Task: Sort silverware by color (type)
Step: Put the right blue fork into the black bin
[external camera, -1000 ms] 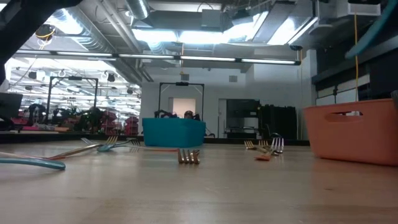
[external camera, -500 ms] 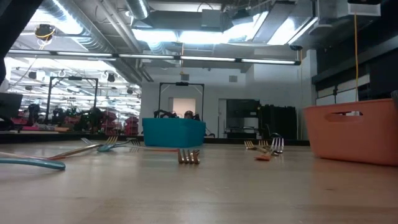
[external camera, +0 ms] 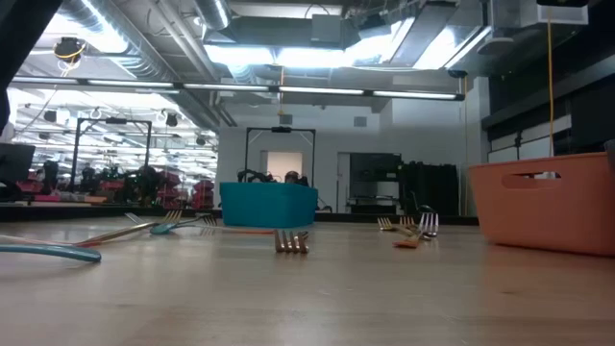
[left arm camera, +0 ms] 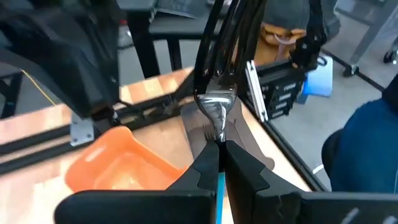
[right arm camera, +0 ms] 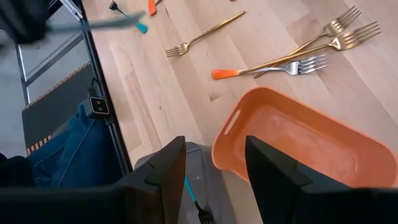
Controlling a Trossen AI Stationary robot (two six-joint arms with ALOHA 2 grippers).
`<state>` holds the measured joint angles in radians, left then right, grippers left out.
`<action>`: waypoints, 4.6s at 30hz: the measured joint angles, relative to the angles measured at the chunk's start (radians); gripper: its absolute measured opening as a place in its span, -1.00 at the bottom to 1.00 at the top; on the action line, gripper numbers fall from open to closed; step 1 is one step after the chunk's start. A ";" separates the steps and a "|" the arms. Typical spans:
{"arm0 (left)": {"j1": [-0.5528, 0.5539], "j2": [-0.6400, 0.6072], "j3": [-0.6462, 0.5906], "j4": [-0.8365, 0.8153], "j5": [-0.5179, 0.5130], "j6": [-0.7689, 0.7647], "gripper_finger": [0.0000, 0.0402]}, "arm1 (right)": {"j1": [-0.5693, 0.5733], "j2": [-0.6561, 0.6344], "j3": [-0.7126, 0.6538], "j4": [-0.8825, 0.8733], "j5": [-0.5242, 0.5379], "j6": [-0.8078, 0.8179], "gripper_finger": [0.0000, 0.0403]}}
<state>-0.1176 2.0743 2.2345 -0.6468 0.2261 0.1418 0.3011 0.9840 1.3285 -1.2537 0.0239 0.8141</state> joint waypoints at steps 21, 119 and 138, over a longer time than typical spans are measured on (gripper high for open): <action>0.050 -0.354 -0.887 0.775 0.063 -0.137 -0.96 | 0.000 0.000 0.000 0.004 0.013 0.000 -0.22; -0.022 -0.022 -1.295 2.213 -0.496 -0.192 -0.92 | 0.001 0.462 0.000 0.446 0.370 -0.251 -0.22; -0.022 -0.022 -1.288 2.202 -0.496 -0.191 -0.92 | 0.001 0.495 0.000 0.446 0.408 -0.274 -0.72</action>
<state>-0.1398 2.0525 0.9466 1.5547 -0.2698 -0.0490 0.3019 1.4788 1.3281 -0.8074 0.4321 0.5400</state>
